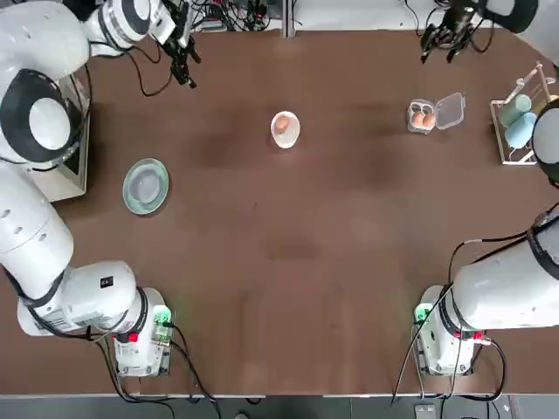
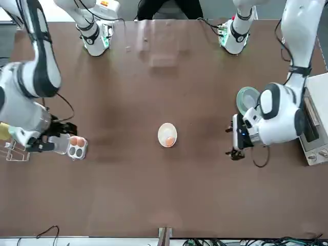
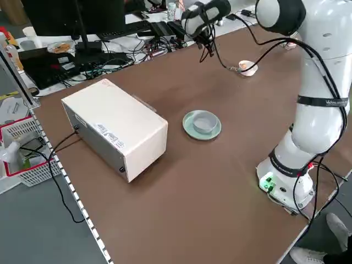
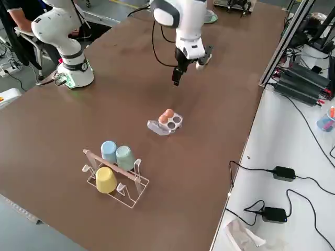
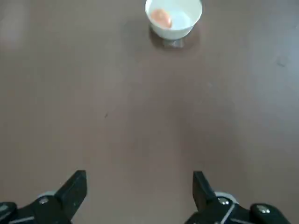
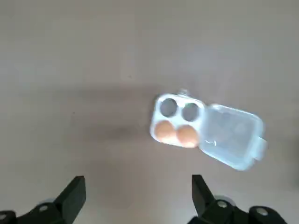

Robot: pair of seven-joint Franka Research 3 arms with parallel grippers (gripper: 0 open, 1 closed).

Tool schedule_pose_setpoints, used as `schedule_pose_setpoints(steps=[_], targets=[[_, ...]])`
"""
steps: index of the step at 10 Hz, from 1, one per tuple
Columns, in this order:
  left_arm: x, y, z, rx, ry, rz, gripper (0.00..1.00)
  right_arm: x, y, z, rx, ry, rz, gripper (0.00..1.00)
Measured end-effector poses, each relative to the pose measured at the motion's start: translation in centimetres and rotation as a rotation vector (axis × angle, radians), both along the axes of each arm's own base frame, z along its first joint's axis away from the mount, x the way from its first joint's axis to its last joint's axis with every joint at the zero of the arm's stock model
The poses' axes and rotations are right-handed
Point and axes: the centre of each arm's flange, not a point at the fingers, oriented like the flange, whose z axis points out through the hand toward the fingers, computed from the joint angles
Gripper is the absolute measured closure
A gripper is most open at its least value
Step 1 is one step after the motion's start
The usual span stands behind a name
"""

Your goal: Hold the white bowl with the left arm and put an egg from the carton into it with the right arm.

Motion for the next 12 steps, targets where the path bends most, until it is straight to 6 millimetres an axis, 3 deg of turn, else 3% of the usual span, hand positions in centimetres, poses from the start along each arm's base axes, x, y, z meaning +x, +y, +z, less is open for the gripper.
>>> schedule_pose_setpoints(steps=[2,5,8,10,12], targets=[[0.0,2.7,3.5,0.133,-0.003,0.210,0.00,-1.9,-1.8,4.8,-0.011,0.022,-0.036,0.00],[-0.7,4.0,7.8,0.225,0.020,0.555,0.00,-3.6,-1.5,10.1,-0.020,0.011,-0.108,0.00],[-2.6,4.2,11.1,0.271,0.071,0.679,0.00,-4.4,-1.5,12.1,-0.022,0.019,-0.123,0.00],[-4.4,3.9,12.7,0.317,0.175,0.860,0.00,-4.5,-1.8,13.0,-0.023,0.011,-0.130,0.00],[-5.8,3.7,16.3,0.341,0.247,1.101,0.00,-4.5,-2.1,13.0,-0.023,0.010,-0.136,0.00]])
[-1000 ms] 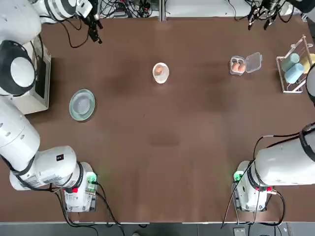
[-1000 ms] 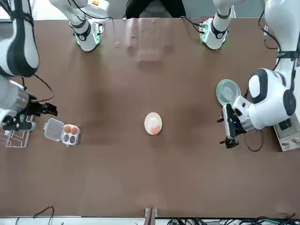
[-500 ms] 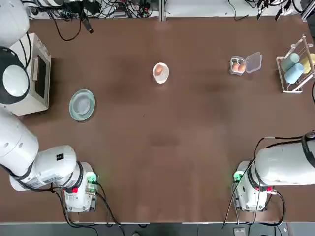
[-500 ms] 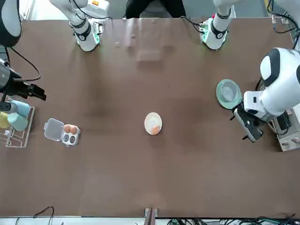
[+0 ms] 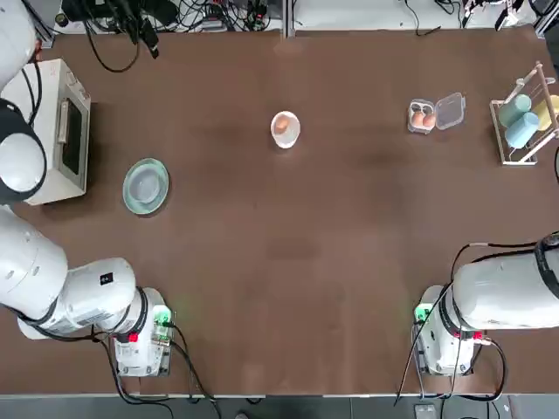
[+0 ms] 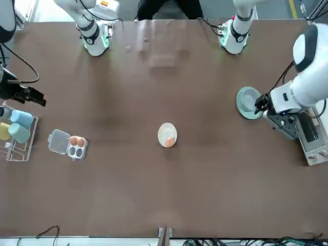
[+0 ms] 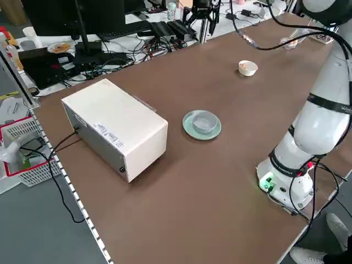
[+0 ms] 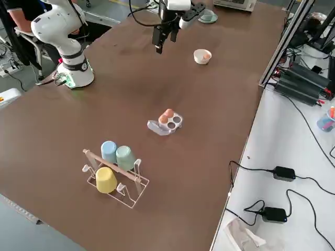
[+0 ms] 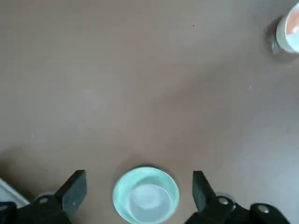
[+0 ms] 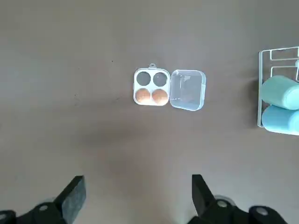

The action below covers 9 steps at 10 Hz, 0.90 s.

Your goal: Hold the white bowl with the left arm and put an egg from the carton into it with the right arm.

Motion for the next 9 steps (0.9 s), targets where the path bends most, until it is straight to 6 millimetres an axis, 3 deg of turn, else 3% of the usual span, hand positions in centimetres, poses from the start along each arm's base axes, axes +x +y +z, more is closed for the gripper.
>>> schedule_pose_setpoints(steps=[4,7,9], targets=[[-0.9,0.9,6.1,0.025,0.004,0.283,0.00,0.0,0.1,0.5,0.000,-0.019,0.001,0.00],[-1.0,1.1,8.1,0.072,-0.024,0.448,0.00,0.0,0.3,0.8,0.000,-0.028,0.004,0.00],[-1.1,1.3,8.2,0.075,-0.018,0.456,0.00,0.0,0.4,0.9,0.000,-0.030,0.005,0.00]])
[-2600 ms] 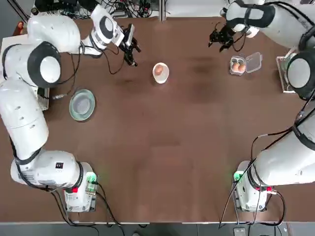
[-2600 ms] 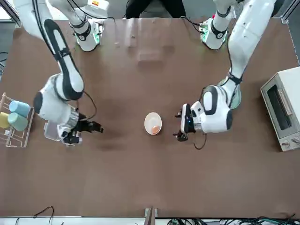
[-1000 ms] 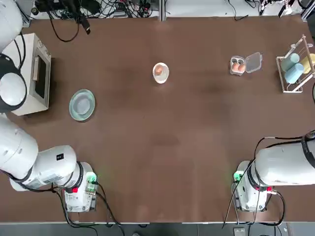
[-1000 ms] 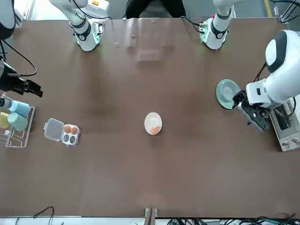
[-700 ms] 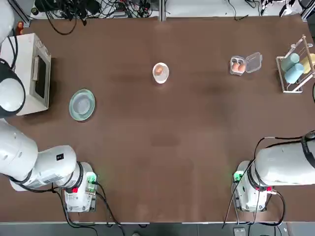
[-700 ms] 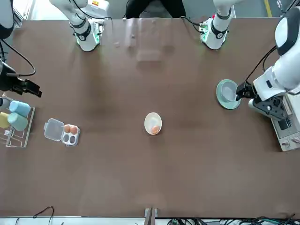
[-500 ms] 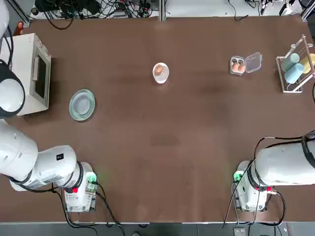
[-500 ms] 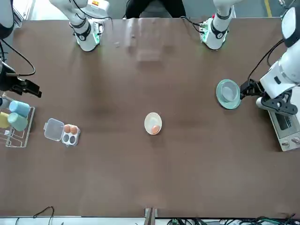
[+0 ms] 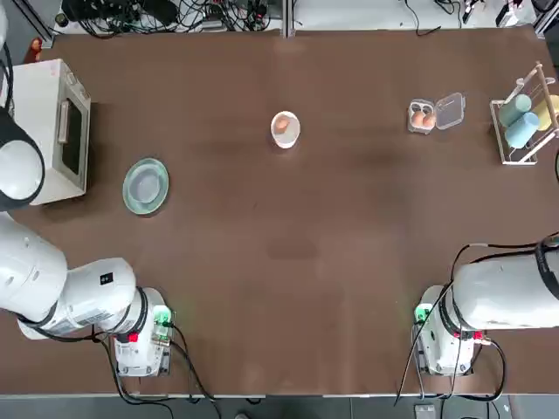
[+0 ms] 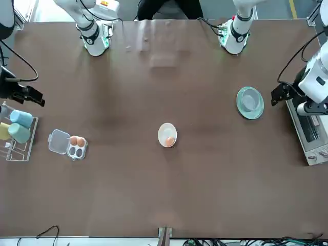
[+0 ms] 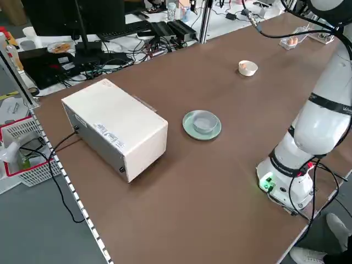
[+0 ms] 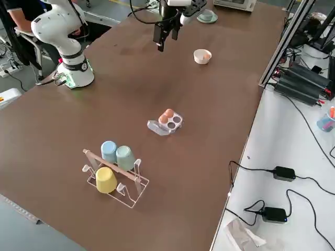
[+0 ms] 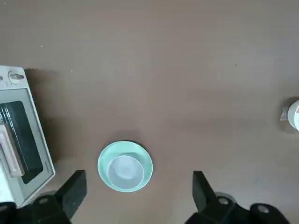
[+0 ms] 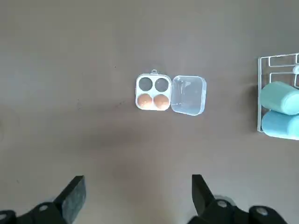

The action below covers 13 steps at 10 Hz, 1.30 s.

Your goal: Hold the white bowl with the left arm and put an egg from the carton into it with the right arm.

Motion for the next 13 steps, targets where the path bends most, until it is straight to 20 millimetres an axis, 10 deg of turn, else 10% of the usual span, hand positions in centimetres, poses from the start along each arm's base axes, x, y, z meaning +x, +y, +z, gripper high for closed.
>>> schedule_pose_setpoints(steps=[13], targets=[[0.3,0.7,0.3,-0.017,-0.002,-0.038,0.00,0.2,0.6,2.7,-0.004,-0.061,0.011,0.00]])
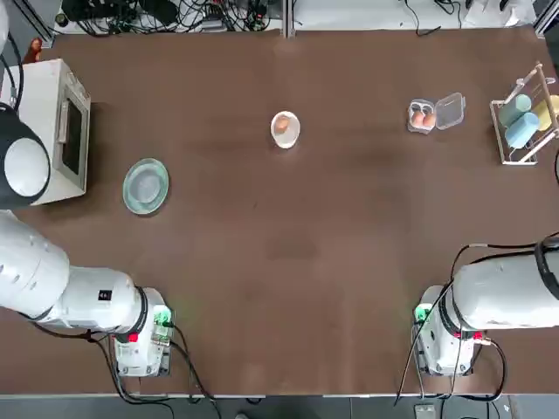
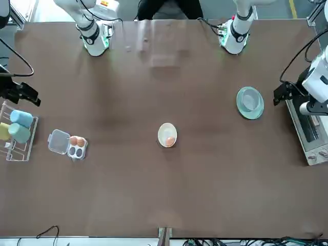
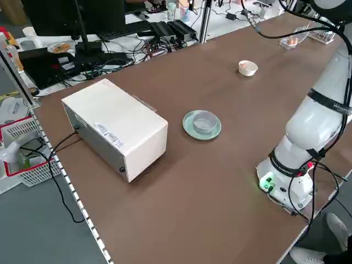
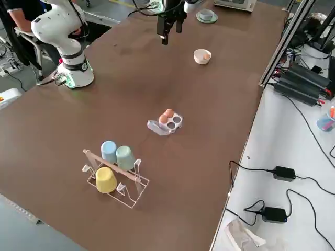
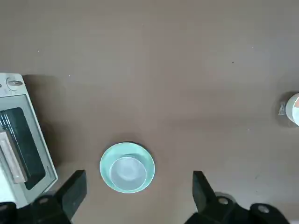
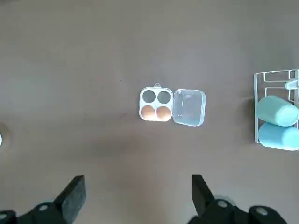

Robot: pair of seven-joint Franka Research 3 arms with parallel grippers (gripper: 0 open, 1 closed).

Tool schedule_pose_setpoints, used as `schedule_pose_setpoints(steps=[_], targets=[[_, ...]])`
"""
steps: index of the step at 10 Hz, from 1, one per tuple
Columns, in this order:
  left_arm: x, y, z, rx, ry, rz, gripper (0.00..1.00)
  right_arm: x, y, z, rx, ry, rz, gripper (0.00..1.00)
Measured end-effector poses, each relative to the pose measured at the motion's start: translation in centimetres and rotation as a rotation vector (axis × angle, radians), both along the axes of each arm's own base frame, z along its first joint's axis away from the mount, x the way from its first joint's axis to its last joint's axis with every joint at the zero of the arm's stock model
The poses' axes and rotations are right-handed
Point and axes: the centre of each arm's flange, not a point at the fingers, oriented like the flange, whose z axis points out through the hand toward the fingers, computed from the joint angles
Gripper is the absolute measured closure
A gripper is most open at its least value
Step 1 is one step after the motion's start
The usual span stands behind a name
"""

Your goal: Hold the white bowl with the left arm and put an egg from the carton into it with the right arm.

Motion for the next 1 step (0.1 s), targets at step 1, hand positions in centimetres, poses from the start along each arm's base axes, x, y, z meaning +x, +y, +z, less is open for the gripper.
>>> schedule_pose_setpoints(steps=[1], targets=[[0.00,0.05,0.00,0.000,0.000,0.000,0.00,0.00,0.01,0.00,0.000,0.000,0.000,0.00]])
